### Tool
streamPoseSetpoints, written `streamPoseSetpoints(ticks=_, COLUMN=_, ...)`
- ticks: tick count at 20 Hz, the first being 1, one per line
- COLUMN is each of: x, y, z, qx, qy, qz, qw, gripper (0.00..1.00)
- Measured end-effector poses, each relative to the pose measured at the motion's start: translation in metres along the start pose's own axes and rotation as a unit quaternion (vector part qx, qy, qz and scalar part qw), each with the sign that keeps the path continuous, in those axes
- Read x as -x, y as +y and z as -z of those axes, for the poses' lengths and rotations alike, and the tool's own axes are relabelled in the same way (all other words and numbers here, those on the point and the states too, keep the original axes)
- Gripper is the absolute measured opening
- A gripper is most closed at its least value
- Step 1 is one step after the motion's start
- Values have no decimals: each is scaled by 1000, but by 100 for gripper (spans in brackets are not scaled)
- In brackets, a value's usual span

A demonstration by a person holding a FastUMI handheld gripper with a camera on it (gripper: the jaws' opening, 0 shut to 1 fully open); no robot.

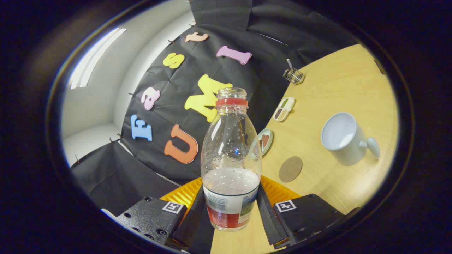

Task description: Take the bottle from table, then pour the juice into the cup, finally place the bottle on the coaster

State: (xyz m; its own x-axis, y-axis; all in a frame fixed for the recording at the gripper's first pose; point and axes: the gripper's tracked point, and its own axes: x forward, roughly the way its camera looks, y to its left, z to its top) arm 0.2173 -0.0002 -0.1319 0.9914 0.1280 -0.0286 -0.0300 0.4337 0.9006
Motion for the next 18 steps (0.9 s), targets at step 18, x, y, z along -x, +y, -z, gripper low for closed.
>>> streamPoseSetpoints(ticks=18, x=14, y=20, z=-23, qx=-161, qy=-11, qz=-19, qw=987, gripper=79)
